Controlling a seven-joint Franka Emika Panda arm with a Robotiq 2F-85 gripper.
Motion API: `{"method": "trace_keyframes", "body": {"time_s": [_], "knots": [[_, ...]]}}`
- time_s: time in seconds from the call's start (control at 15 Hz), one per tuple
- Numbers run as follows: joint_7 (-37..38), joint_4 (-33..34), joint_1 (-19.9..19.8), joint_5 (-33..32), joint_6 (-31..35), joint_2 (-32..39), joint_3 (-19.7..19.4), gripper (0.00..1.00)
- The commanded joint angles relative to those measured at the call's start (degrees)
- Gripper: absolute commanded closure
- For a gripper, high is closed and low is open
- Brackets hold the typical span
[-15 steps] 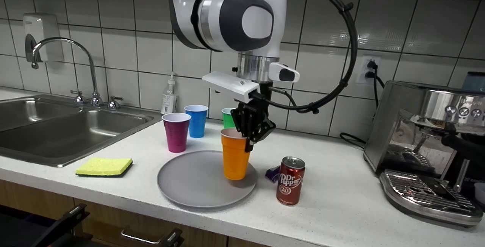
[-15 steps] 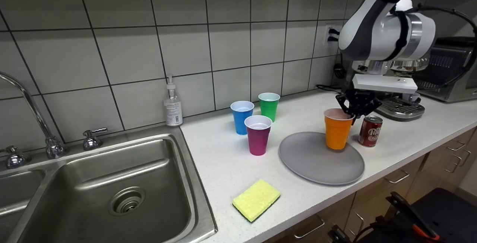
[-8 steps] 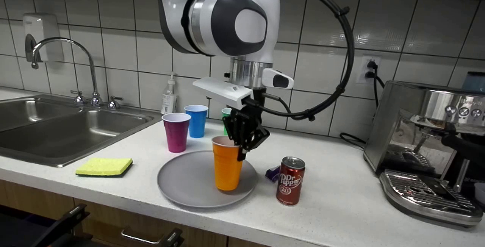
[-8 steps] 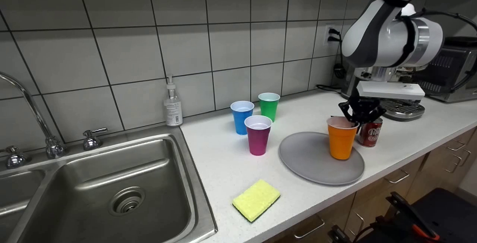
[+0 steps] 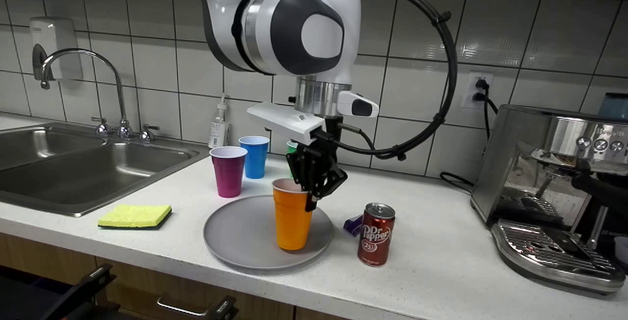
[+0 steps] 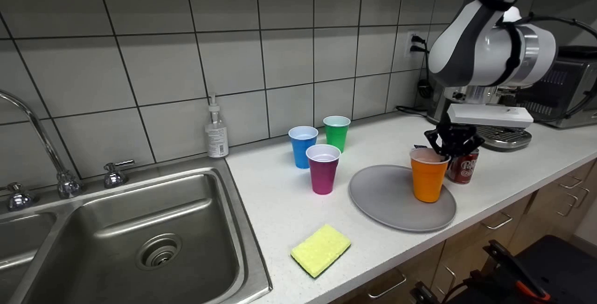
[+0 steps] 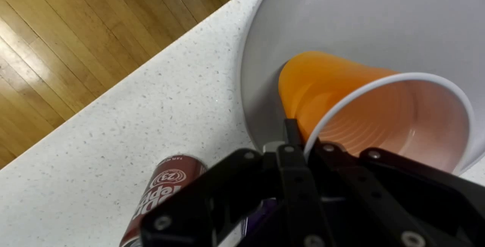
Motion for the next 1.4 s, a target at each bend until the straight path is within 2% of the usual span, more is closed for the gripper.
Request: {"method": "trace_keyframes", "body": {"time_s": [0.0, 0.27, 0.33, 0.47, 1.0, 1.07, 1.33], "knots": [[-1.56, -1.63, -0.89, 0.02, 1.51, -1.38, 0.34, 0.99], [-1.82, -1.90, -0.85, 0.42, 2.21, -1.27, 0.42, 0.99], [-1.89, -1.92, -0.83, 0.19, 2.15, -1.37, 0.42, 0.71], [-1.82, -1.85, -0.80, 0.04, 1.90, -1.49, 0.44, 0.65], [-1.80, -1.31, -0.67, -0.55, 0.23, -2.34, 0.54, 0.04], [-1.92, -1.21, -0.63, -0.07, 0.07, -2.75, 0.62, 0.00], [-2.67, -0.64, -0.42, 1.27, -0.62, -4.32, 0.96, 0.00]]}}
